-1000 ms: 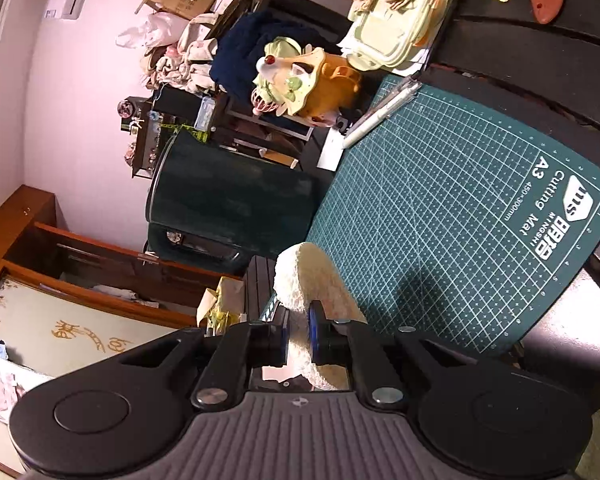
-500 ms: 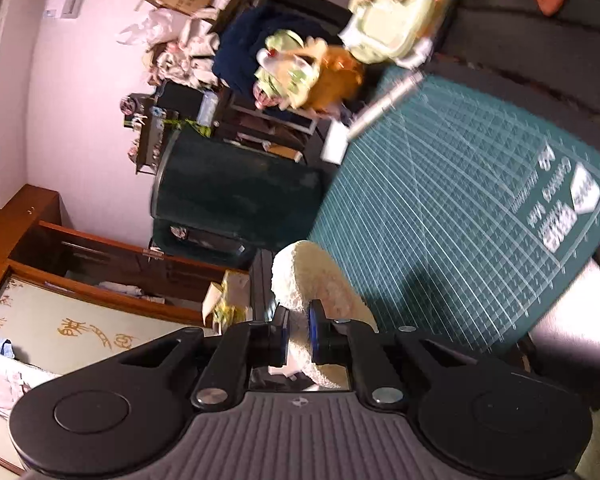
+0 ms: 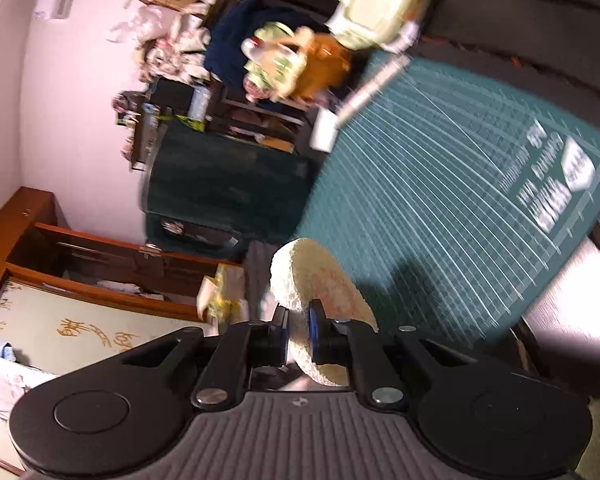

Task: Clean bowl
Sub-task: 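Rub the white sponge back and forth on the bowl's outer wall with the right tool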

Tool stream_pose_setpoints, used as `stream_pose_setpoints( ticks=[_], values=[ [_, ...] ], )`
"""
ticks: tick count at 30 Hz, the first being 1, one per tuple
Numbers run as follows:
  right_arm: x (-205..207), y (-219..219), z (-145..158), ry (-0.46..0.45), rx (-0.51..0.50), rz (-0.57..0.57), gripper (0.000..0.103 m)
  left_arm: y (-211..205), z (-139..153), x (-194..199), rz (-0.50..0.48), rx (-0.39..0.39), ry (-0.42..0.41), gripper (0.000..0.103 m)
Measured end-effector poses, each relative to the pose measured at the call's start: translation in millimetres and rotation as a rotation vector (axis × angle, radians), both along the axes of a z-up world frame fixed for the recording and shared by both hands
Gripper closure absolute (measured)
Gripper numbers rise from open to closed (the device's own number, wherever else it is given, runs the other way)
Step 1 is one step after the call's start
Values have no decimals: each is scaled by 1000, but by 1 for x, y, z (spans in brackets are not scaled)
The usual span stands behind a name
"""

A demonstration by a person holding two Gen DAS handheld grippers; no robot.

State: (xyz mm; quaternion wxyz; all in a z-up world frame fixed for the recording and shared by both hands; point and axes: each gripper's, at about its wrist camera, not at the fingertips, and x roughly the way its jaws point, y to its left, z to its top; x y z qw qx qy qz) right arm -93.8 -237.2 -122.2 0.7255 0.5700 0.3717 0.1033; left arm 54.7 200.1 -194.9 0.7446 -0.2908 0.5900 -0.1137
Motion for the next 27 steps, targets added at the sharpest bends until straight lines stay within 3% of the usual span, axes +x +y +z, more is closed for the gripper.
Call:
stream_pose_setpoints(
  ticks=[9, 16, 22, 27],
  values=[
    [1, -5, 17, -78, 3, -29, 93, 0, 0, -1, 1, 0, 2, 80],
    [0, -1, -6, 24, 23, -11, 93, 2, 0, -4, 2, -2, 2, 80],
    [0, -7, 17, -70, -3, -32, 93, 2, 2, -7, 2, 1, 4, 80],
    [0, -1, -1, -5, 20, -2, 93, 3, 3, -7, 2, -2, 3, 80]
  ],
)
